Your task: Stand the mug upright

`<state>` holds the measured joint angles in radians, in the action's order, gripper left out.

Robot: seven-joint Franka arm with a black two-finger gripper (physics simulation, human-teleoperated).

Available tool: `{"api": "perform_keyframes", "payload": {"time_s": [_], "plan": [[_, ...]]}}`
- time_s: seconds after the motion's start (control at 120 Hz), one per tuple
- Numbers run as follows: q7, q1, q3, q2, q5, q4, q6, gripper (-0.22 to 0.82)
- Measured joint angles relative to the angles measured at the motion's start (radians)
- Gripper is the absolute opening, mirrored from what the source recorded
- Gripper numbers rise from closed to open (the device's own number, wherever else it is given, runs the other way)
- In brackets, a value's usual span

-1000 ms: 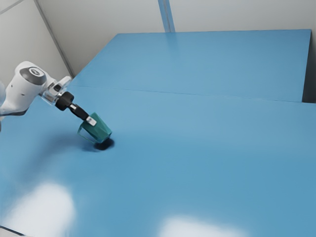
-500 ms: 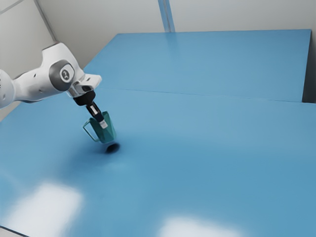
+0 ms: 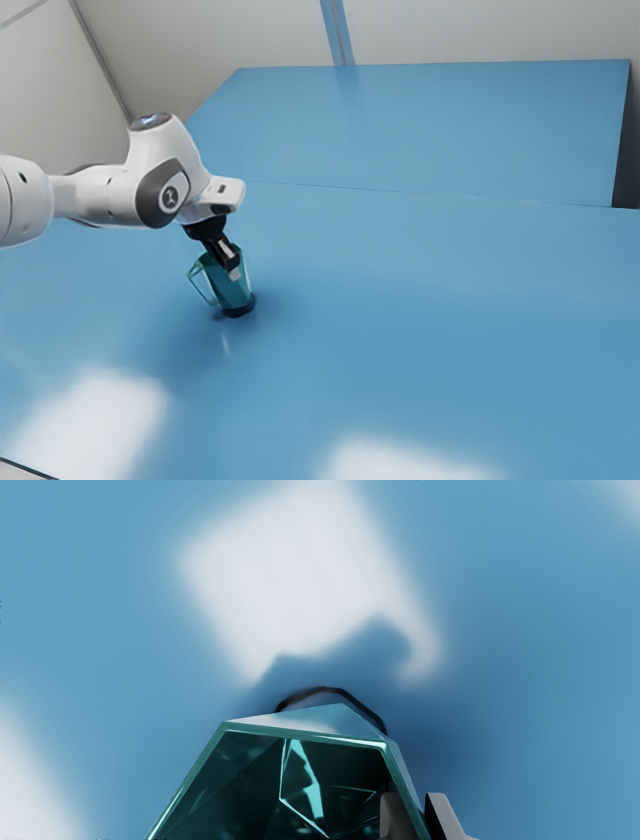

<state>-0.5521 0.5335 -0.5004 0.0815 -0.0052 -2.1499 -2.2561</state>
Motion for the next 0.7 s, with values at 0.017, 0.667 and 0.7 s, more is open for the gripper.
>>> {"api": "perform_keyframes", "payload": {"time_s": [0.017,0.667,0.7], "plan": [[0.009,0.0,0.0,0.0,0.001,-0.003,-0.006,-0.17],[0.198,0.004,-0.021,-0.019,-0.003,-0.052,-0.099,0.38],[0.202,0.005,-0.021,-0.027,-0.003,-0.052,-0.099,0.41]]}}
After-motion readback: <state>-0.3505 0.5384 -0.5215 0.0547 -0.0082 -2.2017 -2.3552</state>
